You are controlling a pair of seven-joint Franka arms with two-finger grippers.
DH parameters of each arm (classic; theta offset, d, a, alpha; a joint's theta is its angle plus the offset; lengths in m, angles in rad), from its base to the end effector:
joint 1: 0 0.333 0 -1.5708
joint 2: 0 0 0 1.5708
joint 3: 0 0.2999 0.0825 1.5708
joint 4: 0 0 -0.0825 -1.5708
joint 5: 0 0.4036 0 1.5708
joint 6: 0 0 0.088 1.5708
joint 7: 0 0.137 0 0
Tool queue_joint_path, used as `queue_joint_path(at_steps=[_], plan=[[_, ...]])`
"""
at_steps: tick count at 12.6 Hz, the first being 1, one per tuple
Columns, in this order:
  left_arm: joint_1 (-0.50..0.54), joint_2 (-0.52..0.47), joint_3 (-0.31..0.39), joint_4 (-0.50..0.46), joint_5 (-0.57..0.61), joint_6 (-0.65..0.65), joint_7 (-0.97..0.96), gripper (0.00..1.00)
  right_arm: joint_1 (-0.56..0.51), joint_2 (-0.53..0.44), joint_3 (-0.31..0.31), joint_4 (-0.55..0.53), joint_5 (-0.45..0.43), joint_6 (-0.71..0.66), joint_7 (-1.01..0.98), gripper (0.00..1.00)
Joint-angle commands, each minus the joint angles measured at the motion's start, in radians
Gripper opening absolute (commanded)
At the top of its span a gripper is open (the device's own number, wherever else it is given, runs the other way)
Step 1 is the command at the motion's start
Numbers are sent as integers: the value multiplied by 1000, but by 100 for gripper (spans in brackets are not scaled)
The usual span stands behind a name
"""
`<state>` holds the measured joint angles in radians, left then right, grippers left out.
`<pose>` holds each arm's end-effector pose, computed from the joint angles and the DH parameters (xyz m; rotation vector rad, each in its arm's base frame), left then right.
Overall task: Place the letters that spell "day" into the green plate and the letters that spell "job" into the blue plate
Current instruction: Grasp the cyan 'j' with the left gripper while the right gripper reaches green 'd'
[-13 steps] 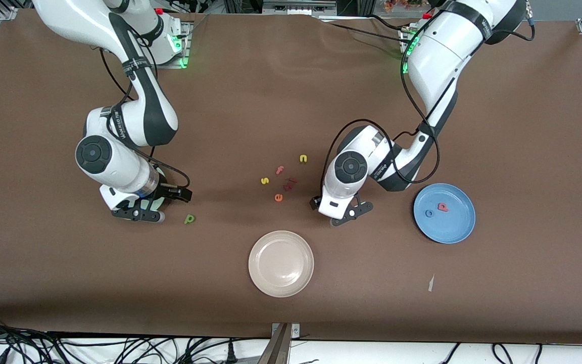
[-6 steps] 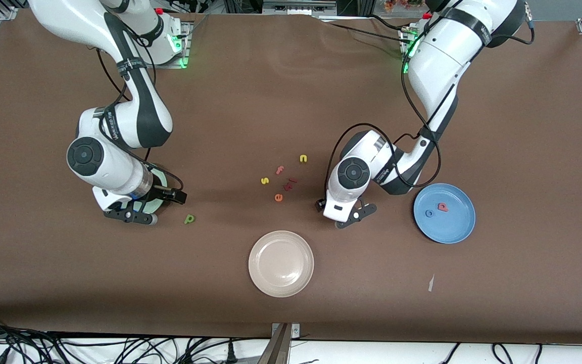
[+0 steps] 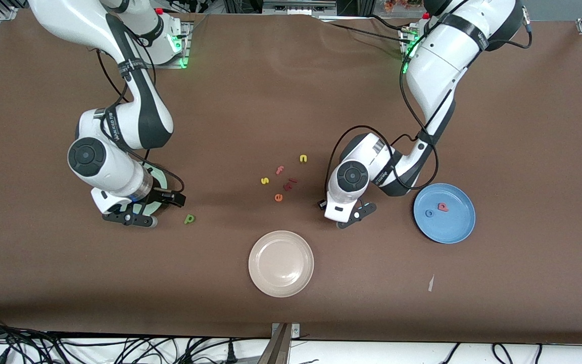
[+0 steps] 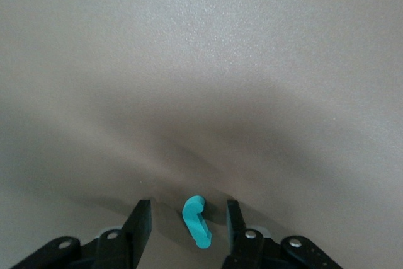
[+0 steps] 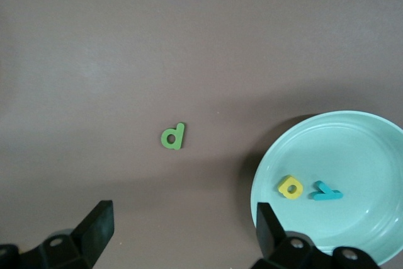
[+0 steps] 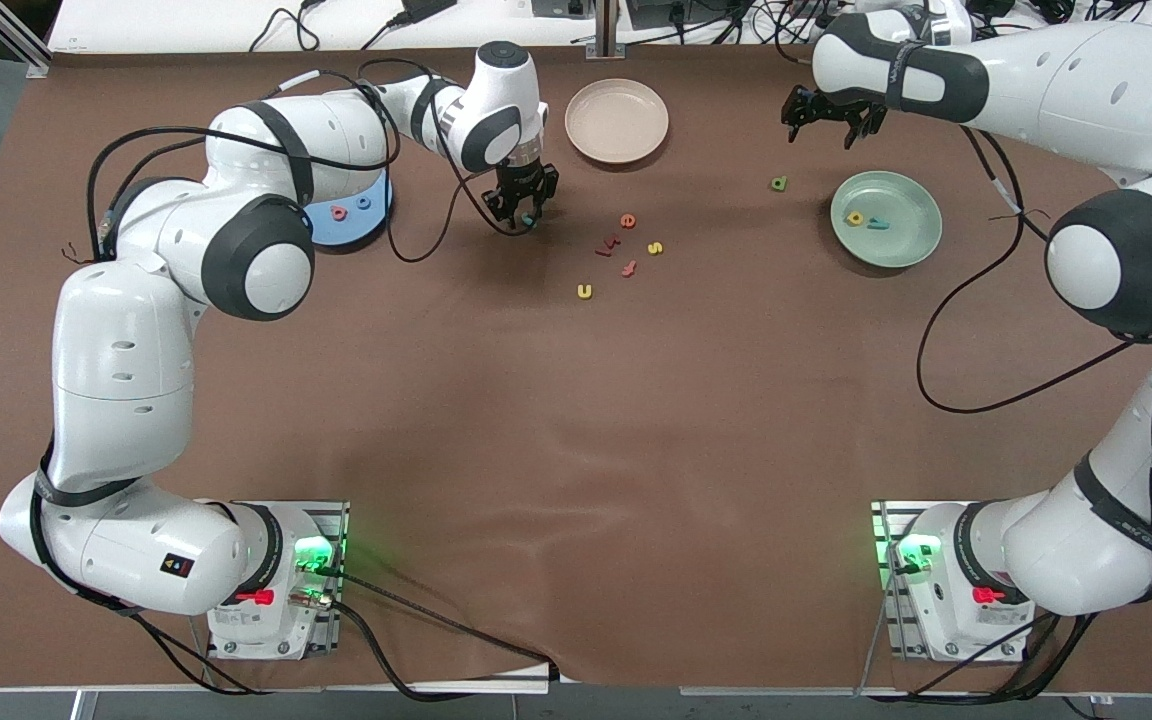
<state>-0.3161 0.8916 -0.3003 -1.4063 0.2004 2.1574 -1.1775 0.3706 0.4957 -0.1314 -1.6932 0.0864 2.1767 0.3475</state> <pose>0.6072 -0.3799 0.1223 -2.9959 -0.8223 0.1893 0.6566 0.1716 0.2553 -3.1276 0.2230 0.0145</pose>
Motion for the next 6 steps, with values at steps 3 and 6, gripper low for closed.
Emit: queue_joint_path(at_steps=[3,6], plan=[[-8,15,0,17,2,12,-4,3,2,92,3,81,-1,-9,10,100],[-8,9,0,23,11,10,-5,0,7,115,4,105,-5,-9,8,100]])
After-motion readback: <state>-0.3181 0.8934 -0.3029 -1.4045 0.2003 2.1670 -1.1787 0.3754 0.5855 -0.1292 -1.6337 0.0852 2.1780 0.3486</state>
